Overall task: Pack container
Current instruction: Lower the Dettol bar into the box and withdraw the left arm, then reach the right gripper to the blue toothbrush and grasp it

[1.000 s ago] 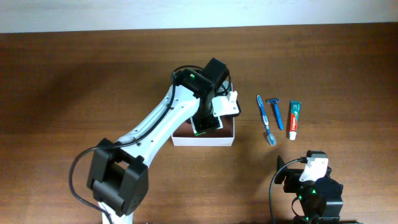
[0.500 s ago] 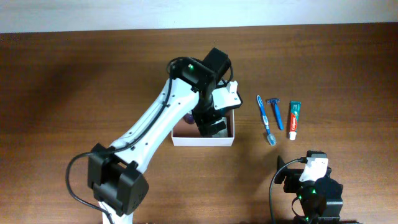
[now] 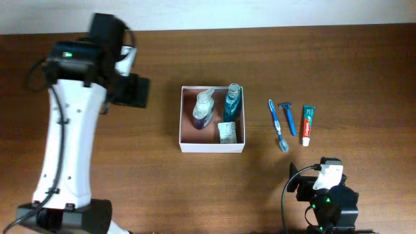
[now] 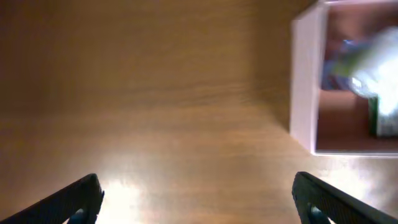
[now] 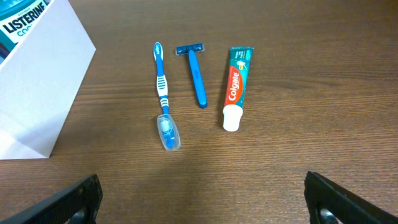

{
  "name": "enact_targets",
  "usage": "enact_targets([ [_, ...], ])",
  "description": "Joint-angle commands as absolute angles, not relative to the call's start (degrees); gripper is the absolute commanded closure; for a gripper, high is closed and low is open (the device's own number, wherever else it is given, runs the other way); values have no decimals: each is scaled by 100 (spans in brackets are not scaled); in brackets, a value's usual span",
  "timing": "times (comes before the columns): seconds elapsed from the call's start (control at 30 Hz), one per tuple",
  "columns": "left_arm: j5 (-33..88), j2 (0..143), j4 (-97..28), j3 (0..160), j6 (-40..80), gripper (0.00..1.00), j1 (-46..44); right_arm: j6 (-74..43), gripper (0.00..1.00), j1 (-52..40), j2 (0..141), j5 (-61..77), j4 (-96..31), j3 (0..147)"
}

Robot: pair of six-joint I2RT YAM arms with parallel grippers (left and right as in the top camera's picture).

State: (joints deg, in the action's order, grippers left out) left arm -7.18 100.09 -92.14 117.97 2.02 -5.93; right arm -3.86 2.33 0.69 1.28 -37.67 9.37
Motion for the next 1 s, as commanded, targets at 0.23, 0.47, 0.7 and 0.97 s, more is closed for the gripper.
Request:
enact_targets([
  [0.23,-539,9902,-9056,11850,683,0,353,-2171,1,266,32,1774,-3258,1028],
  [0.47,-539,9902,-9054,11850,683,0,338,-2128,2,266,1094,1844,-3192,2438],
  [0.7,-539,9902,-9054,11850,683,0,344,-1671,1,266,4259,1516,-5240,5260],
  [0.97,-539,9902,-9054,11850,683,0,342,-1671,1,266,8007,1481,-6600,7395],
])
